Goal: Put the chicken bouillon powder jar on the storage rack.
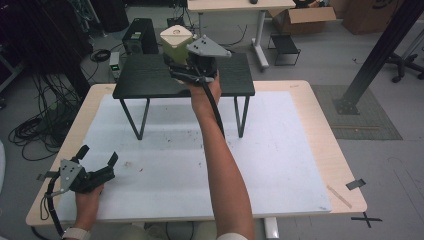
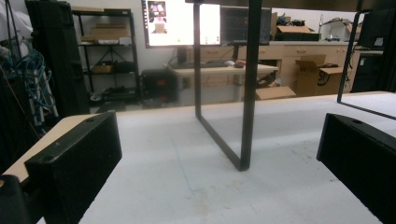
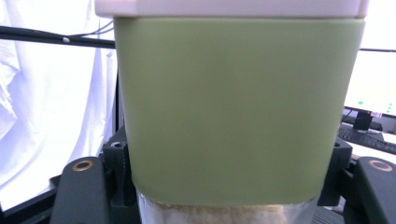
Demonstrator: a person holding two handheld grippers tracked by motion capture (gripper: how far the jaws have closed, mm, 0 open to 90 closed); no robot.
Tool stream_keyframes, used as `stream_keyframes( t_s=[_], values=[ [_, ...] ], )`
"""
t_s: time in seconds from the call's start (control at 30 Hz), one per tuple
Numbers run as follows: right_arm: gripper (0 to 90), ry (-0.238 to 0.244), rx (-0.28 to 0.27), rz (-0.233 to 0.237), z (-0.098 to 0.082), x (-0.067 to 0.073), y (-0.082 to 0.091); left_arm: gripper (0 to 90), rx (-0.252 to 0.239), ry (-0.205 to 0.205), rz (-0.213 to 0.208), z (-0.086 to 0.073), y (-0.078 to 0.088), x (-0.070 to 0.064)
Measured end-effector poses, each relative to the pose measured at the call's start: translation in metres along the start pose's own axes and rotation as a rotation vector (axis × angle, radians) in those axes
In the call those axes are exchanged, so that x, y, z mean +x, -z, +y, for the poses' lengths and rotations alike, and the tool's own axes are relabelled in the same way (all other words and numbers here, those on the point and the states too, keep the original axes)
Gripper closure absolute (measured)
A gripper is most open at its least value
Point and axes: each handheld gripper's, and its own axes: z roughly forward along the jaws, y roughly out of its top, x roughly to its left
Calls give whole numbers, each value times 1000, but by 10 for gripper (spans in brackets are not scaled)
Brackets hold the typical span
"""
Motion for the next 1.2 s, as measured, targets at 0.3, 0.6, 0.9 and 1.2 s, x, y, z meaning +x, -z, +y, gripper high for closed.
stream_keyframes(
  t_s=[0.3,0.6,0.9,1.2],
  values=[
    [291,1,63,-16,-2,-10,-29,3,0,2,0,0,0,0],
    [291,-36,136,-19,-9,-21,-52,3,-1,2,0,0,0,0],
    [292,-67,209,-17,-15,-27,-63,3,-3,4,0,0,0,0],
    [291,-80,274,-16,-14,-30,-68,3,-2,3,0,0,0,0]
  ],
)
